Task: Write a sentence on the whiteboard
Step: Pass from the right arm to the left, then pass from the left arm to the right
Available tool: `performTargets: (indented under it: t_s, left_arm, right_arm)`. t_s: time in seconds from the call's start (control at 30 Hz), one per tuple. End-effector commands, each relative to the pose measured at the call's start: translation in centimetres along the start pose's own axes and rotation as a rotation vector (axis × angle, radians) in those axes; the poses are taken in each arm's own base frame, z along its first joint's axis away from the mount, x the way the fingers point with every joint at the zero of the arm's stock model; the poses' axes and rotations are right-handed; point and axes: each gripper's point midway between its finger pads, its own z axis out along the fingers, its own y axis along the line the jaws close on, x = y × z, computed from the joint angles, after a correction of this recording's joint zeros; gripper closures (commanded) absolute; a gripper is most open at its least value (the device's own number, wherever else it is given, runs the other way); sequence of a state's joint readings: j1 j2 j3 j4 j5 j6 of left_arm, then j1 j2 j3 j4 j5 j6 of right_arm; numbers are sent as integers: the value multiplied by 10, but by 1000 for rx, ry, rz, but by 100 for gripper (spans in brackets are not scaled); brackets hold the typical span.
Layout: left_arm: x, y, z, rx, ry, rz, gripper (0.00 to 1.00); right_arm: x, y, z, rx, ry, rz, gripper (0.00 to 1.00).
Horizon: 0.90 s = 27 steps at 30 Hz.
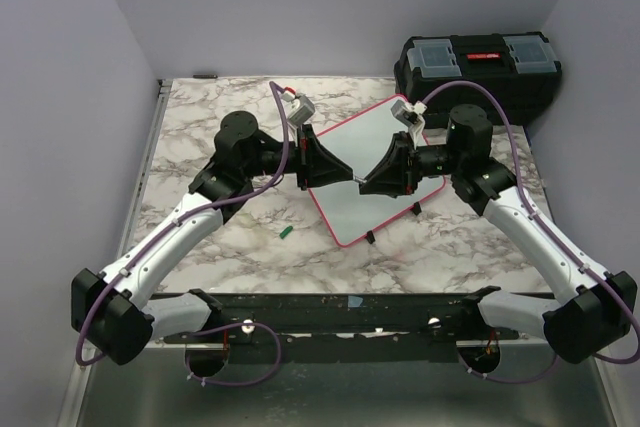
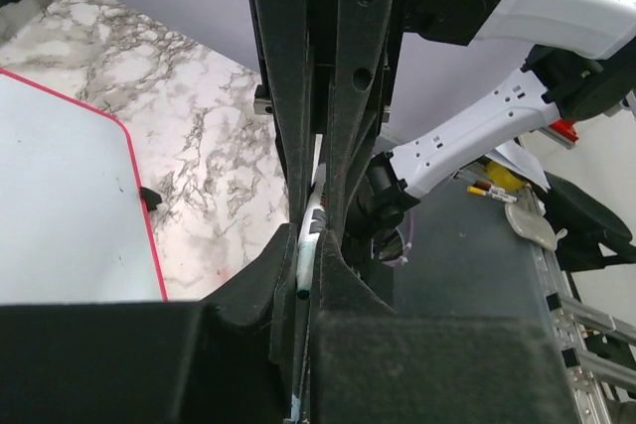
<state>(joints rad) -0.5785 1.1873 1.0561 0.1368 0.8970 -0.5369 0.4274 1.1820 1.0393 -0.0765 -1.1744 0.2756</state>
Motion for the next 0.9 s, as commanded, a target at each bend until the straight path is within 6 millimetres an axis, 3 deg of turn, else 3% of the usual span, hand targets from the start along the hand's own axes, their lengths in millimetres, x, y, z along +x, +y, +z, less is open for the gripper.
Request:
performTargets:
  t_s: [0.0,0.07,0.1,0.2,0.37,0.47,0.6,0.87]
  left_arm:
    - [-6,-16,0,61,-36,50,100]
    - [-8,-18,0,63,-50,44,100]
    - [-10,-18,-1,60,-61,41,100]
    - [-13,-22,-2,71,-98,43,100]
    - [-20,-28,-5,77,-145,33,100]
    - [-27,-29,-9,56,-197,25,100]
    - [-43,-36,-15,51,-288,19,100]
    - [-80,-60,-33,55,-468,15,100]
  right_arm:
    - [-2,2,2,-6,2,-9,99]
    - [-5,-1,2,29,-15,-20,97]
    - [-7,-2,1,42,-21,-26,88]
    - [-11,-6,0,82,-43,-38,45]
    - [-26,-14,-5,189,-118,-48,3]
    - [-47,-20,-12,285,-224,-50,0]
    - [-63,1,-13,208,-332,-29,0]
    - [-93,42,-17,38,-473,4,19]
